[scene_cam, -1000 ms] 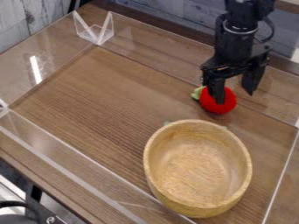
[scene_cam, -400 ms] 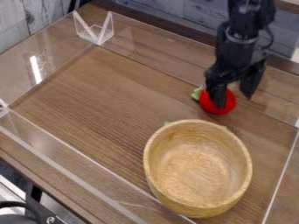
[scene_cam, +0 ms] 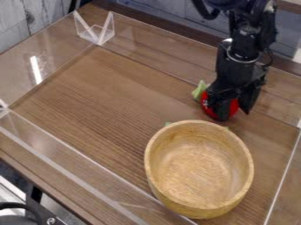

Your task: Move the red object to the left side of the table

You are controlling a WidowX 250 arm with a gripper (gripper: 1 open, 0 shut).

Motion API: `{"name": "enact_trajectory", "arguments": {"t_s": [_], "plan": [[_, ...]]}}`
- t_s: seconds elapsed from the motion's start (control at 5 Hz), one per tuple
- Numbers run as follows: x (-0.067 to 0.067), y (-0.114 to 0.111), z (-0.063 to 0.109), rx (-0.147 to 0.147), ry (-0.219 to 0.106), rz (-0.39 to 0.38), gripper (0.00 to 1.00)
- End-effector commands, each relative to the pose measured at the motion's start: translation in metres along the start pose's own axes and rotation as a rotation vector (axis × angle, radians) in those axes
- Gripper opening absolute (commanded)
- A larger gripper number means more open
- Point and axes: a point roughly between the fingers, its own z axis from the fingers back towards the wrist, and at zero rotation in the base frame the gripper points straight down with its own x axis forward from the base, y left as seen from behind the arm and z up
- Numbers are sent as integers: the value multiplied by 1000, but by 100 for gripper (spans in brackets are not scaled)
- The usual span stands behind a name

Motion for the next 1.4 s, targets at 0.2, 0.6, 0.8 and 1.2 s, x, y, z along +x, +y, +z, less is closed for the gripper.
{"name": "enact_trajectory", "arguments": {"t_s": [0.2,0.6,0.8,1.2], "plan": [[0,-7,24,-57,-46,-39,100],[6,-4,17,-68,-60,-55,0],[7,0,17,-83,-67,-24,0],[33,6,73,-126,14,-126,0]]}}
